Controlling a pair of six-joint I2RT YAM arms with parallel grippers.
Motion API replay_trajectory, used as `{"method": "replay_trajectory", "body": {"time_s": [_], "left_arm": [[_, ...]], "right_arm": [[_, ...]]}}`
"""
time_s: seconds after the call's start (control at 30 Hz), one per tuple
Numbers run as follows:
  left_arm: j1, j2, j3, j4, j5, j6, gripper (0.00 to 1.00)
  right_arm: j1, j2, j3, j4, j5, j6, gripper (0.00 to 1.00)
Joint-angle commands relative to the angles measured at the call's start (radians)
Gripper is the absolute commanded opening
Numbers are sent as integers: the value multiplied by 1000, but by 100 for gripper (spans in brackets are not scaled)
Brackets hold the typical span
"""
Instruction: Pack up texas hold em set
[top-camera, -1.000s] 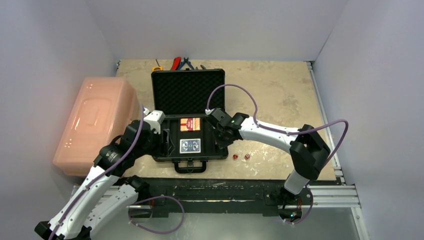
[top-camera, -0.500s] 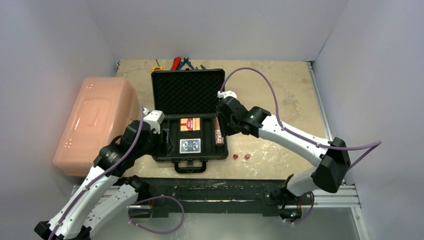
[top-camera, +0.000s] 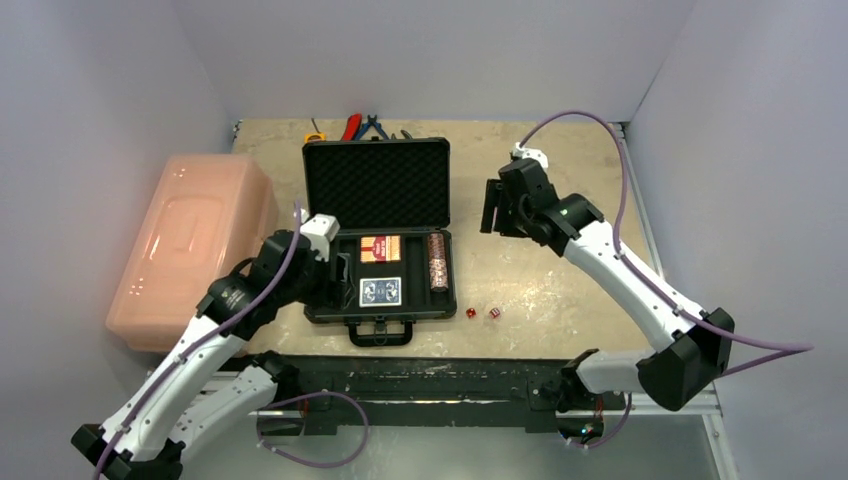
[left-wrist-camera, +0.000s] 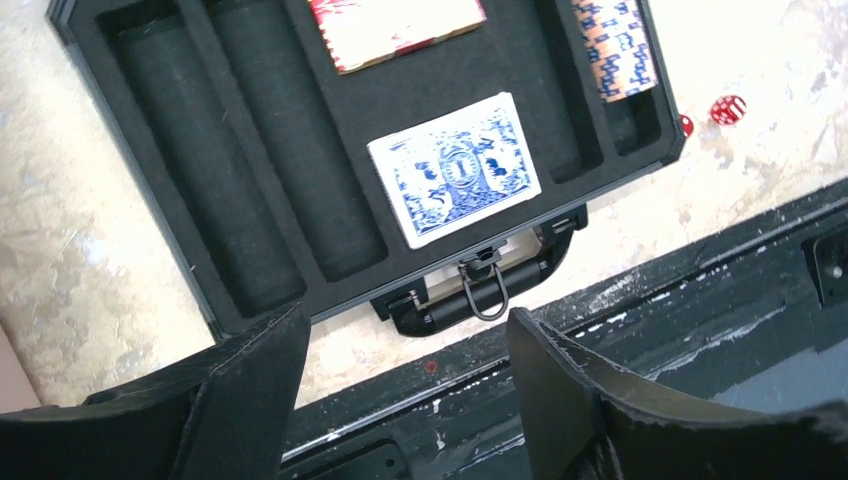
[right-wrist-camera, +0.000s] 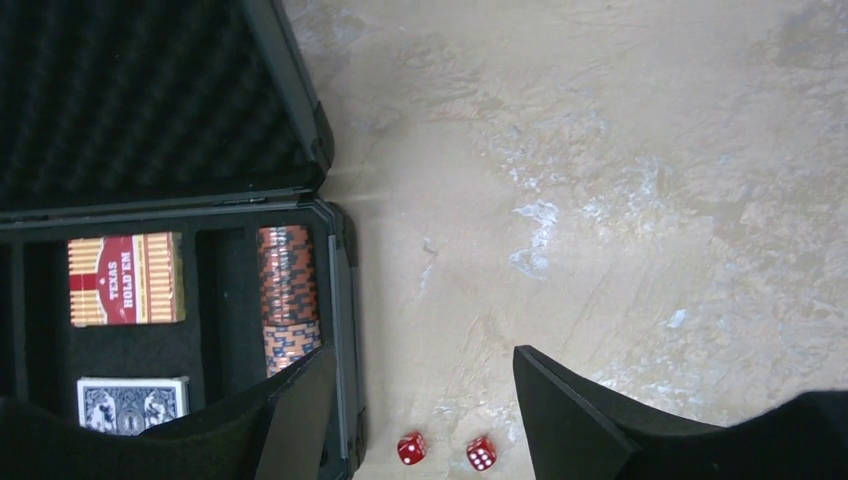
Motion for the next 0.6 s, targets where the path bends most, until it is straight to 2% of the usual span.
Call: {"method": "replay_trajectory", "body": {"time_s": [0.0, 0.13, 0.17, 0.57], "left_arm": [[-38, 63, 100, 47, 61, 87, 73], [-105, 163, 172, 57, 71, 150, 75], [-127, 187, 187, 64, 64, 161, 75], [-385, 530, 421, 93, 18, 308, 79]], "right_arm": [[-77, -25, 10, -13, -48, 19, 75], [-141, -37, 26, -34, -56, 27, 96], [-152, -38, 32, -43, -51, 27, 98], [-220, -65, 57, -85, -12, 26, 99]]}}
